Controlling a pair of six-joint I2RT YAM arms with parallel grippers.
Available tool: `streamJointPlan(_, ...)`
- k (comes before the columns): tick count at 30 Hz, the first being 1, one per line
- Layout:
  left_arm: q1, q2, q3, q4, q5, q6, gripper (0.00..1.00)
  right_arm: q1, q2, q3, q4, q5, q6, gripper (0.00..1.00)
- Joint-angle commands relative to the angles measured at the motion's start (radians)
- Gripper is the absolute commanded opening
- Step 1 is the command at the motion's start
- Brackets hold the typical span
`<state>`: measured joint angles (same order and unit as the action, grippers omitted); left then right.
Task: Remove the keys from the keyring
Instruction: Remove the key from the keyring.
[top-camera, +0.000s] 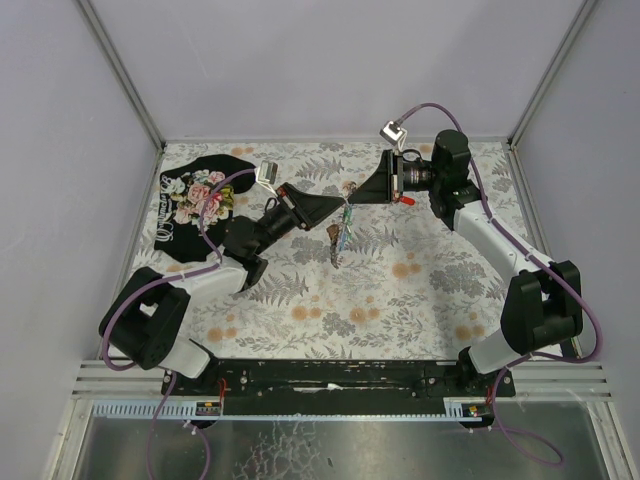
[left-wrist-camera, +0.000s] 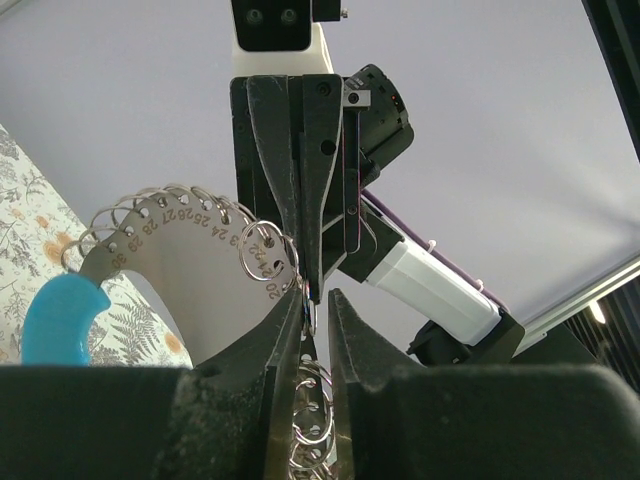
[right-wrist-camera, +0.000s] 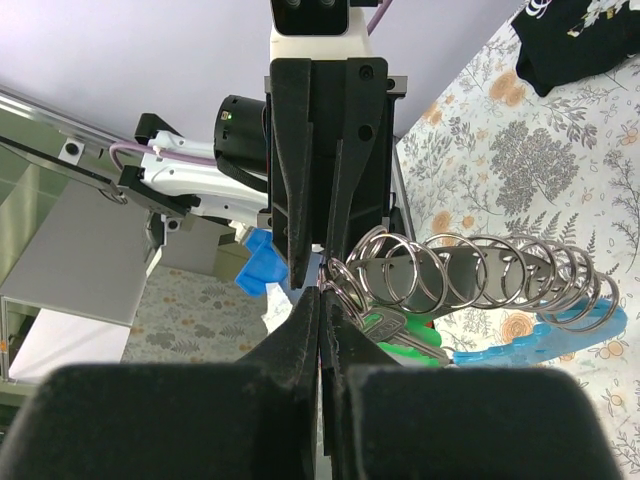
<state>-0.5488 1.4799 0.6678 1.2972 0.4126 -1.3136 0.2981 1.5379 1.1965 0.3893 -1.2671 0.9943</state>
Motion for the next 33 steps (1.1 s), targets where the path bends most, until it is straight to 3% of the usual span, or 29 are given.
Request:
streamJointPlan(1,0.002,-0.002,0.016,0.102,0.014,-0.011,0.15,-0.001,-0.022,0.051,-0.003,0.005,-0.036,0.0)
streamJointPlan(14,0.001,-0.022,0.023,0.01,0.032,0.032,0.14,-0.001,-0.027,0.059,0.008,0.005,-0.036,0.0)
streamJointPlan(20,0.004,-0.021,0.032,0.0,0.048,0.031,0.01,-0.001,-0.028,0.059,0.01,0.003,-0.041,0.0)
streamJointPlan(24,0.009,-0.024,0.033,0.001,0.048,0.016,0.0,-0.001,-0.032,0.06,0.01,-0.005,-0.045,0.0)
streamJointPlan(26,0.008,-0.03,0.032,0.003,0.045,0.012,0.0,-0.001,-0.034,0.061,0.017,-0.012,-0.045,0.03)
streamJointPlan(33,0.01,-0.042,0.016,0.056,0.041,-0.021,0.0,-0.014,-0.055,0.051,0.1,-0.037,-0.01,0.3)
